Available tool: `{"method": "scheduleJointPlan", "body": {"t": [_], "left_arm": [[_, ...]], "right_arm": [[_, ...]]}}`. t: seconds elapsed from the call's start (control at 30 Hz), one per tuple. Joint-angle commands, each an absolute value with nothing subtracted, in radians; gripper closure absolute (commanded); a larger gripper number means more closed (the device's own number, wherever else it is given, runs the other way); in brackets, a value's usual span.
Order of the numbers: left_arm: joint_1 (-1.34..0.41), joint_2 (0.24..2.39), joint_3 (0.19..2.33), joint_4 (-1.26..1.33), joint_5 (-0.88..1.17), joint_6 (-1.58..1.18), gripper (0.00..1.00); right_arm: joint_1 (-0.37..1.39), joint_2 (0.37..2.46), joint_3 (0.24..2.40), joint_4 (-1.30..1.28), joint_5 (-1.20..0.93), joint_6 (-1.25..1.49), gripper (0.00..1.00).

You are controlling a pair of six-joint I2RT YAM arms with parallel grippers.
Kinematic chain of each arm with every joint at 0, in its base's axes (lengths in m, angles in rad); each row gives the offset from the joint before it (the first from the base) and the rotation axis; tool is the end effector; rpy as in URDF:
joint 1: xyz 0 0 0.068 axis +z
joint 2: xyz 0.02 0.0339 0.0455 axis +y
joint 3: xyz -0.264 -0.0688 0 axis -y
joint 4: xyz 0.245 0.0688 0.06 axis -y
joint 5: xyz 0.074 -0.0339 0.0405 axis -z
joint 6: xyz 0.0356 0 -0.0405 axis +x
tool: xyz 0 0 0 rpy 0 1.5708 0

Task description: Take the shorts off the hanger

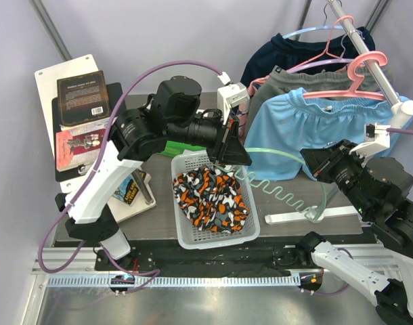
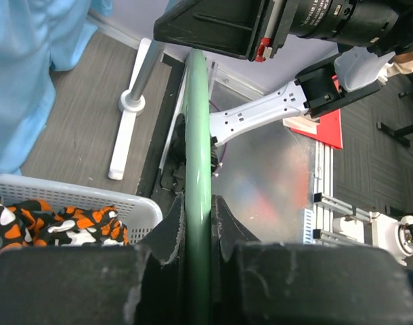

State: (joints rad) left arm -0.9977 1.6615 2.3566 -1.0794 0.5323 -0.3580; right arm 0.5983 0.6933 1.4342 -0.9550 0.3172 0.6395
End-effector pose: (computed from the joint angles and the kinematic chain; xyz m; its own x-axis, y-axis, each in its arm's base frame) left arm 0.1424 -0.2540 0.5402 -0.5335 0.2699 -0.8016 0.8458 0.1777 -0.5031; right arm 0.0580 0.0261 0.4689 -0.3099 0.4750 -0.8236 -0.1225 0.8391 0.5300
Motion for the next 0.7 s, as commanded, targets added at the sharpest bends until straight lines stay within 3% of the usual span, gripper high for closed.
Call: {"method": "scheduleJointPlan", "body": {"t": [0.0, 0.07, 0.1, 0.17, 0.27, 0.3, 0.53, 0.67], "left_arm": [[-1.002, 1.637, 2.352, -1.088, 0.441, -0.341, 1.0], [-1.002, 1.62, 2.336, -1.075, 0.411, -0.328, 1.0], [-1.003, 1.599, 2.33, -1.071, 0.388, -0.324, 1.0], [-1.002, 1.572, 2.301, -1.052, 0.328, -0.308, 1.0], [-1.003, 1.522, 2.257, -1.013, 0.275, -0.288, 1.0], [-1.003, 1.505, 2.25, -1.002, 0.267, -0.288, 1.0], [-1.002, 1.525, 2.253, -0.884, 0.33, -0.318, 1.0], [-1.002, 1.545, 2.249, -0.767, 0.336, -0.313, 1.0]], "right_arm": [[0.598, 0.672, 1.451, -0.865, 0.298, 0.684, 0.87], [0.6, 0.663, 1.453, -0.865, 0.304, 0.693, 0.72], [0.598, 0.658, 1.448, -0.867, 0.31, 0.698, 0.6], [0.597, 0.637, 1.447, -0.862, 0.334, 0.719, 0.49], [0.597, 0.606, 1.456, -0.854, 0.389, 0.767, 0.19], [0.598, 0.601, 1.474, -0.85, 0.405, 0.781, 0.03], [0.598, 0.586, 1.64, -0.859, 0.541, 0.864, 0.0], [0.598, 0.552, 1.715, -0.861, 0.63, 0.923, 0.12]]}}
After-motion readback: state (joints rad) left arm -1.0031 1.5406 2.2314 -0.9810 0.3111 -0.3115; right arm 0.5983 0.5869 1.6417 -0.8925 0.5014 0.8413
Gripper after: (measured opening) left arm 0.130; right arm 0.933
